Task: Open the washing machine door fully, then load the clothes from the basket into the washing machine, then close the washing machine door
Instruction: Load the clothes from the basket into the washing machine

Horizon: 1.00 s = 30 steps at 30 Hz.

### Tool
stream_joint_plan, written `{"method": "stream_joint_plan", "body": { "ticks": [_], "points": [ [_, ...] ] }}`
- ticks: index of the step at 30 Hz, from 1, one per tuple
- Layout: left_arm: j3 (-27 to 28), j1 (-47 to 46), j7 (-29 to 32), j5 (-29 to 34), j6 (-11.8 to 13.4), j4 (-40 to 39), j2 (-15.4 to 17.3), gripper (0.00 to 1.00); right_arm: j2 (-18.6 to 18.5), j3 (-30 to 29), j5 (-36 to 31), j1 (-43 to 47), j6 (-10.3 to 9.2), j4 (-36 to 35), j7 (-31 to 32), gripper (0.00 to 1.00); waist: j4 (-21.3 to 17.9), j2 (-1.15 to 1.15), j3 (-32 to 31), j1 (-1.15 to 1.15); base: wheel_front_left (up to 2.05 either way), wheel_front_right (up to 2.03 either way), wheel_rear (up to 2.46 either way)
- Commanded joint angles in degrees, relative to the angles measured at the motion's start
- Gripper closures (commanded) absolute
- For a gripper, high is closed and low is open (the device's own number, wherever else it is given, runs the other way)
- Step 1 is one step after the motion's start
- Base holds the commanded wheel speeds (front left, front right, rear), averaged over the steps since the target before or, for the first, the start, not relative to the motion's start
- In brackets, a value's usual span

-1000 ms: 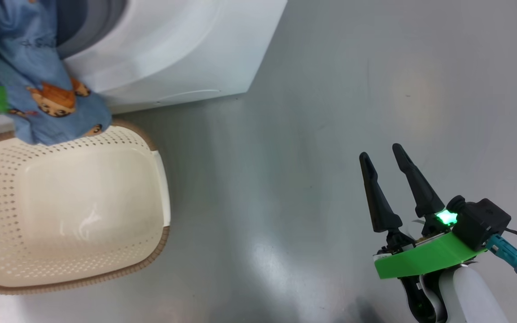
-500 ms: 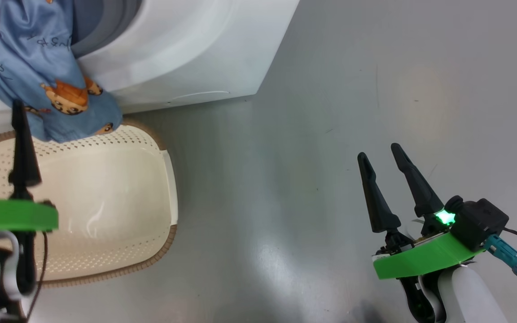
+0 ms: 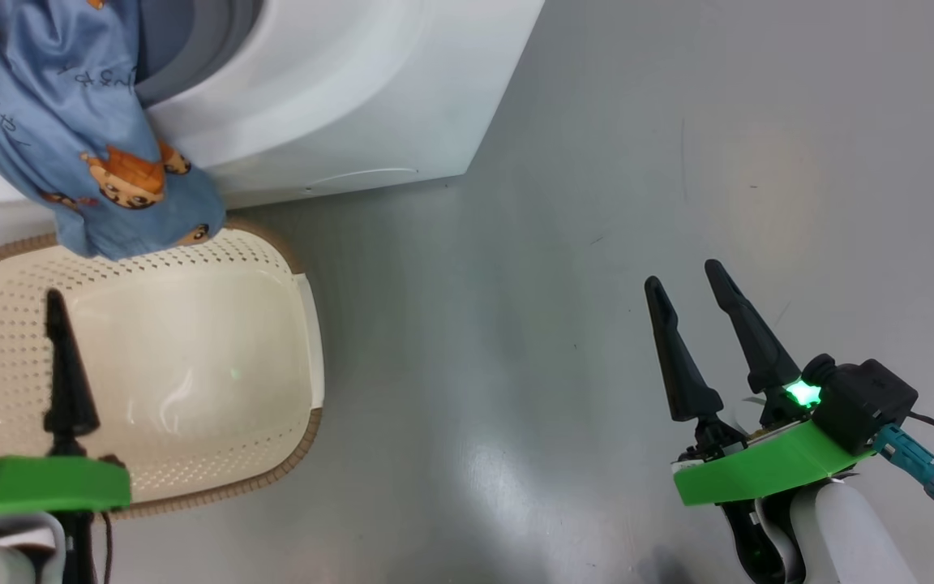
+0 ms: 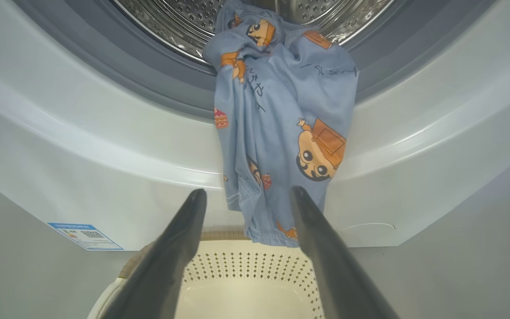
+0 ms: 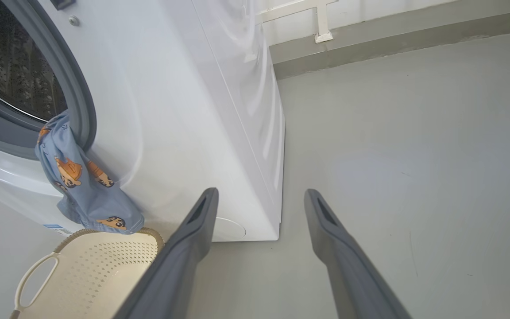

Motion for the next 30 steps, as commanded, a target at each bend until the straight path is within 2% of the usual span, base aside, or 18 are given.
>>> {"method": "stream_joint_plan", "body": {
  "ticks": [1,11,30],
  "points": [
    [2.0,1.0,-0.5,0.2,0.3,-1.6,1.3,0.00,0.1,1.2,-0.3,1.9,0.08,-1.1,-0.3,0.00,0.0,0.00,-0.1,0.00,0.00,0.00,0.00],
    [2.3,6.7,-0.9,1.1,1.0,-2.3,0.0,0.00,0.1,1.5,-0.7,2.3,0.08,-1.0,-0.3,0.00,-0.2,0.00,-1.1,0.00,0.00,0.00,0.00],
    [2.4,7.0,-1.0,1.5,0.3,-2.4,-1.5,0.00,0.1,1.9,-0.9,2.6,0.08,-0.8,-0.3,0.00,0.1,0.00,-1.4,0.00,0.00,0.00,0.00]
  ]
}}
